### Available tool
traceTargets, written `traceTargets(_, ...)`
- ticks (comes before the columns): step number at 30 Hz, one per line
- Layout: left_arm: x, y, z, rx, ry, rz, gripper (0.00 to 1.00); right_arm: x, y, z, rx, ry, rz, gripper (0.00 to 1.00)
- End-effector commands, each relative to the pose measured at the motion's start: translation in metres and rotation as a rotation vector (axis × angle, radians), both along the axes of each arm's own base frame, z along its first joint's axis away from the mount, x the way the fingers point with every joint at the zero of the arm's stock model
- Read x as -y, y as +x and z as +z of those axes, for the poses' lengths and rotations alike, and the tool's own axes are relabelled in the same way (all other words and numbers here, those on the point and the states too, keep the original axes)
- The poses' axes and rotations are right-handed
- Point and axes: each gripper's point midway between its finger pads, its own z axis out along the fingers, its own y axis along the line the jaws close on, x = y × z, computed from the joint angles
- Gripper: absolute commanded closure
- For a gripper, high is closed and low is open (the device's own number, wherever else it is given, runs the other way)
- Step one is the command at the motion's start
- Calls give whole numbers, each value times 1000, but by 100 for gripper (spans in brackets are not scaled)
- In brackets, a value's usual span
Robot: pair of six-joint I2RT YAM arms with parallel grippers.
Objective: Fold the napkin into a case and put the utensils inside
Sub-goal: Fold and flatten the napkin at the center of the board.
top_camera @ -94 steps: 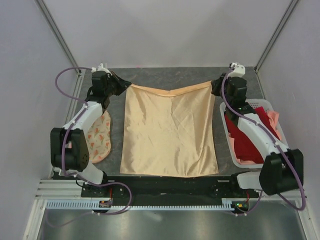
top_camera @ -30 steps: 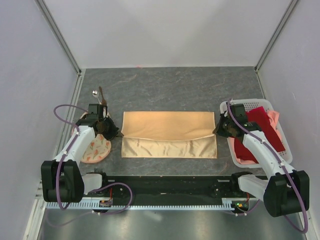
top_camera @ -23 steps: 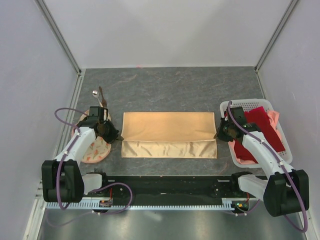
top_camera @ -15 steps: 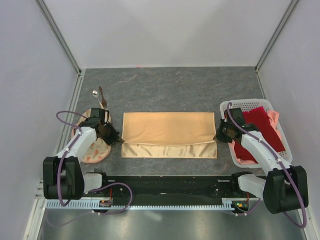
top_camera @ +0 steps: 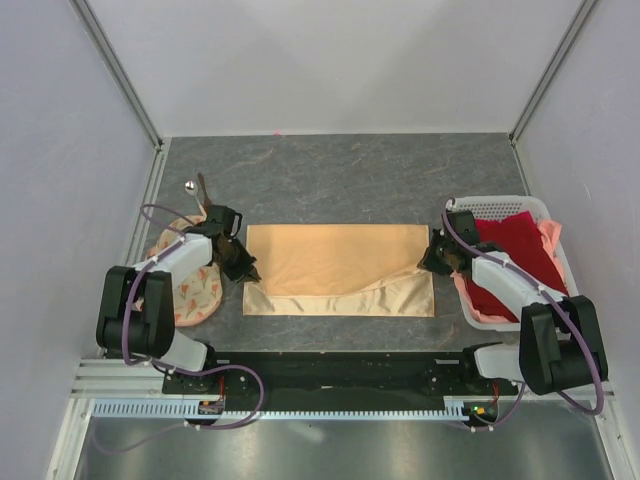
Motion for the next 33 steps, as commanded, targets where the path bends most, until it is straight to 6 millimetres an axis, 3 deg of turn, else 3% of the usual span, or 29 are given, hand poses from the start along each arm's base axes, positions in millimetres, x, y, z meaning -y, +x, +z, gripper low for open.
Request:
traceTargets(1,-6,22,-4,21,57,73,98,6,0,-26,-52,-59,3,100)
traceTargets(11,-2,53,-20,-27,81,84,98,-6,29,-31,-35,-171,32,100)
traceTargets(16,-1,57,-29,-58,85,114,98,-9,35,-37,-51,-213,27,100)
traceTargets(22,-2,74,-25,-46,97,138,98,-11,72,-39,-27,-259,28,100)
traceTargets(26,-7,98,-9,-4,126,136,98,-10,109,-24,31,-315,30,100)
traceTargets(29,-7,108,11,42,123,111,98,-6,122,-4,65,-339,32,100)
traceTargets(32,-9,108,27,86,132,75,98,-4,116,15,84,-338,35,100)
traceTargets(33,-9,107,41,123,129,71,98,-5,112,19,84,-327,36,100)
